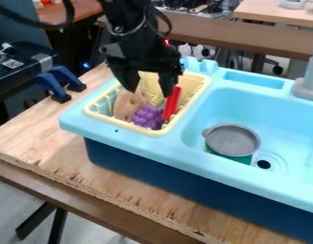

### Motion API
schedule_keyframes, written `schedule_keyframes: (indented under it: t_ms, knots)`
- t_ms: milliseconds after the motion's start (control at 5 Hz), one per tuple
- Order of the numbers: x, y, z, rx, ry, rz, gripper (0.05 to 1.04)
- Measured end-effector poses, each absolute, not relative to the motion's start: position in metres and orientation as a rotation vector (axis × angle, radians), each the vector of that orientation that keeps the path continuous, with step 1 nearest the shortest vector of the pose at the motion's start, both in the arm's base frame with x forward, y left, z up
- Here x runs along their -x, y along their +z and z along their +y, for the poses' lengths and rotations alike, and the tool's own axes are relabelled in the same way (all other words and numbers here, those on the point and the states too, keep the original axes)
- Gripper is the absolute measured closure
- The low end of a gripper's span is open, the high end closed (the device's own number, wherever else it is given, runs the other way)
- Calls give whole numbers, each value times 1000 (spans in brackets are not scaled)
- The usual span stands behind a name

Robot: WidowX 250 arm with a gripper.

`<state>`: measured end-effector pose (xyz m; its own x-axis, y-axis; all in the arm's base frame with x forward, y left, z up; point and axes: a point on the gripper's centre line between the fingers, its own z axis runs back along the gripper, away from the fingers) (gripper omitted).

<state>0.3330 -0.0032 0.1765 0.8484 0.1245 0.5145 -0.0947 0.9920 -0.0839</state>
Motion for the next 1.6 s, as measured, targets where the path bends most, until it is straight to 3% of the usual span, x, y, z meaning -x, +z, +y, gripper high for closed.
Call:
schedule_keyframes:
  t_ms: [600, 1200, 1600]
  knots:
    - [-348, 170, -18, 95, 99, -592, 85]
    - [-365, 157, -19, 81, 97, -566, 120]
    - [-364, 157, -19, 91, 115, -558, 672]
